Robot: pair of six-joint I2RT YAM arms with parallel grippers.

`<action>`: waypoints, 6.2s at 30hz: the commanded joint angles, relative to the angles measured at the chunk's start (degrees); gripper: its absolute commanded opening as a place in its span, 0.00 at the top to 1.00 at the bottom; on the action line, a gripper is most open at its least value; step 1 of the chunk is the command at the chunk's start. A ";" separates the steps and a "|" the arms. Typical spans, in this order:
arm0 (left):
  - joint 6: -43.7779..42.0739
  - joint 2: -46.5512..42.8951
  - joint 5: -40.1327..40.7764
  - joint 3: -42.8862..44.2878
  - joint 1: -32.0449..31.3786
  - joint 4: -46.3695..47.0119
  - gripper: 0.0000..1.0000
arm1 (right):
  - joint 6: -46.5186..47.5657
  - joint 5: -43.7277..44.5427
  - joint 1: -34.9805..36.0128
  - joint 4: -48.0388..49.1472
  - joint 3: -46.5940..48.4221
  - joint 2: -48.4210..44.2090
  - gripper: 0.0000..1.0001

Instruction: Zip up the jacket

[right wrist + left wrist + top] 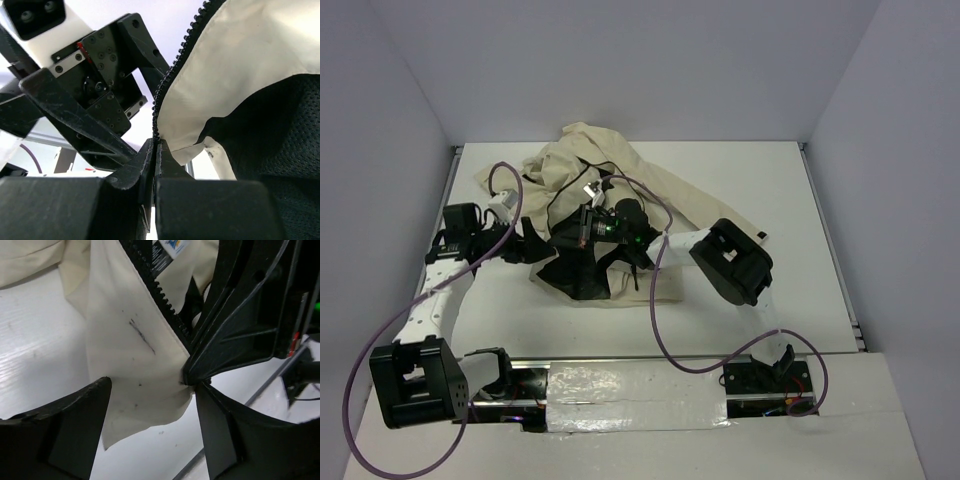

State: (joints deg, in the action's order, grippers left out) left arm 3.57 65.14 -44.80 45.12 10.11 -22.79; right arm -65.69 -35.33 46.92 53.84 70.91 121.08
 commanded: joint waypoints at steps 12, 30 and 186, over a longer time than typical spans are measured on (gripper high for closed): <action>6.00 -0.54 -10.05 -4.43 1.23 11.89 0.72 | -1.19 -1.40 0.81 4.87 1.24 -2.16 1.00; -9.27 -1.25 -0.39 2.25 -2.01 -3.74 1.00 | 36.06 14.93 -2.70 -45.91 -5.94 -25.52 0.35; 17.26 -7.75 -13.04 -3.29 -17.23 16.28 1.00 | 21.83 -8.70 -8.68 11.46 -30.22 -32.66 1.00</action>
State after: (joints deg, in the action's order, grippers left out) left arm 19.90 57.89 -57.28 41.74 -6.79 -8.84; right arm -44.10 -44.60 38.26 60.38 40.01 90.87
